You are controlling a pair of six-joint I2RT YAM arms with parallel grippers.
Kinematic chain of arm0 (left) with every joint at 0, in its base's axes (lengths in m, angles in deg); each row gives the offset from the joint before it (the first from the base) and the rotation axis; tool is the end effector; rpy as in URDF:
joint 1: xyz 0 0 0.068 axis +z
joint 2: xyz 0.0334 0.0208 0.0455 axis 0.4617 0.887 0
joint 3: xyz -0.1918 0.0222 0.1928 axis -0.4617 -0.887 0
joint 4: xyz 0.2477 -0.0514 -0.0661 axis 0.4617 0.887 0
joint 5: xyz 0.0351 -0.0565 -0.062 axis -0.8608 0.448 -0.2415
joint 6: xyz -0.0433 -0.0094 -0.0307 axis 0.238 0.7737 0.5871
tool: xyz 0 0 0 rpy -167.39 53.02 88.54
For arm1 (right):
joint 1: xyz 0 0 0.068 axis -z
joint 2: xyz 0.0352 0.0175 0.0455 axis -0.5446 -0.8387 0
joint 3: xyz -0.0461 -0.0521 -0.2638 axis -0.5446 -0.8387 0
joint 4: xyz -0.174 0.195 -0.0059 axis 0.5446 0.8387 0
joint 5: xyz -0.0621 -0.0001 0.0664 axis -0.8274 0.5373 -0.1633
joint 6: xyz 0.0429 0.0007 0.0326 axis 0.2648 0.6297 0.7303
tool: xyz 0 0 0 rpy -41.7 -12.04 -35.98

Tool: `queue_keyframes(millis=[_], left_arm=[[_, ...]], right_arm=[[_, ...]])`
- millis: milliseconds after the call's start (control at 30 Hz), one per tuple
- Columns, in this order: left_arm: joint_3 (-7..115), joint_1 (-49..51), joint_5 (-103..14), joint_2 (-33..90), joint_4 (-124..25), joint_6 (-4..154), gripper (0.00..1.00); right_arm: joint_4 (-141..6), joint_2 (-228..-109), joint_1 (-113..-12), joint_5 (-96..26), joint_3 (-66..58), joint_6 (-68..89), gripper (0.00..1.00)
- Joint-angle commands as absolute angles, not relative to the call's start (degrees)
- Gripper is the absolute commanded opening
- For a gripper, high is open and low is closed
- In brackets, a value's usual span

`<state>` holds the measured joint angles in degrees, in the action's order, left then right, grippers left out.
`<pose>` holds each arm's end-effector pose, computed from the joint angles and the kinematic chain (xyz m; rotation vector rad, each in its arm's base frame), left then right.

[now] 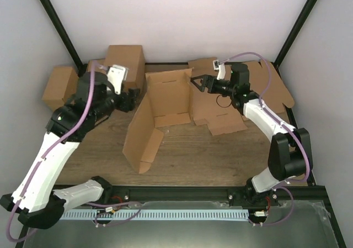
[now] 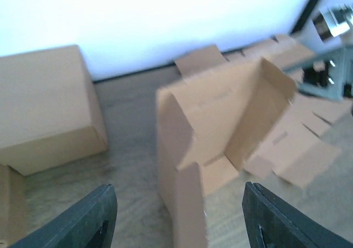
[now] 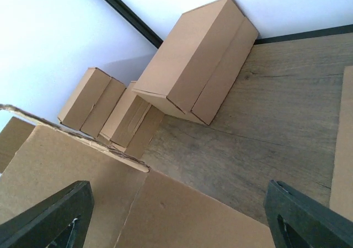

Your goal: Fold the paper box

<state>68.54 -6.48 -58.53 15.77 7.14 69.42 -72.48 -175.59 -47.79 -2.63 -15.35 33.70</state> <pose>0.1621 -0.1051 0.4466 0.4498 2.0656 -0.3151 0.3370 0.1124 0.3022 -0.2408 1.9860 1.1694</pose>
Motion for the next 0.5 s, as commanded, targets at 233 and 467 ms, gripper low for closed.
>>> queue_keyframes(millis=[233, 467], left_arm=[[61.5, 19.8, -30.5, 19.1, -5.2, 75.4, 0.63], [50.7, 26.3, -4.6, 23.2, -22.0, 81.7, 0.69]], right_arm=[[-70.0, -178.0, -47.7, 1.9, -9.3, 30.8, 0.87], [-68.2, -179.1, -47.7, 3.2, -7.4, 29.1, 0.88]])
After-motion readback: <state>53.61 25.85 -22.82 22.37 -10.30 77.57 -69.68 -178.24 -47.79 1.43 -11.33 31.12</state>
